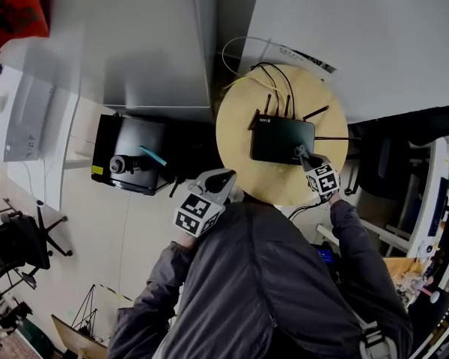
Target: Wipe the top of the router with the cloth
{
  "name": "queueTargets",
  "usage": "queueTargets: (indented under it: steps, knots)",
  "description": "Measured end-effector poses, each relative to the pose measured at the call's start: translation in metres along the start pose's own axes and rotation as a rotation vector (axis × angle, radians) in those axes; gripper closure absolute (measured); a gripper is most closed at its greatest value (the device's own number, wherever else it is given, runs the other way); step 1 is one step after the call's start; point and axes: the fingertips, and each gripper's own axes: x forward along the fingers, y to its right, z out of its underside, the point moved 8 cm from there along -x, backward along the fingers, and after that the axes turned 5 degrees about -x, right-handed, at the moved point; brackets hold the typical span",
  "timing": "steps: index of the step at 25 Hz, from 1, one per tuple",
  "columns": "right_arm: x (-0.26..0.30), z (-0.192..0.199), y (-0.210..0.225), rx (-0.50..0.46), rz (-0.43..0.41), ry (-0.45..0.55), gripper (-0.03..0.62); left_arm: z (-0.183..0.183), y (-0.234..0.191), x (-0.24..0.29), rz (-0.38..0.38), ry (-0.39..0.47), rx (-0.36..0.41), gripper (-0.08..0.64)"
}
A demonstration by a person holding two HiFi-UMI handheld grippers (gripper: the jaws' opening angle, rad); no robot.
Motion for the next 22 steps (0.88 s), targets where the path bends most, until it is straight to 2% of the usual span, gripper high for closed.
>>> queueTargets:
  steps: [3, 9, 12, 16, 22]
  knots:
    - [-0.033, -0.040, -0.029, 0.023, -0.057, 0.154, 0.565, 0.001, 0.000, 0.000, 0.030, 0.003, 0.013, 0.560]
    - [-0.106, -0.108, -0.107, -0.105, -0.126, 0.356, 0.565, 0.005, 0.004, 0.007, 0.118, -0.014, 0.032, 0.560]
    - [-0.125, -0.120, -0.132, -0.128, -0.134, 0.390, 0.565, 0.009, 0.006, 0.009, 0.158, -0.021, 0.034, 0.560]
    - [-0.138, -0.122, -0.151, -0.130, -0.136, 0.388, 0.565, 0.013, 0.009, 0.009, 0.196, -0.025, 0.032, 0.560]
    - [-0.141, -0.120, -0.164, -0.126, -0.138, 0.371, 0.565, 0.019, 0.003, 0.003, 0.206, -0.020, 0.021, 0.560]
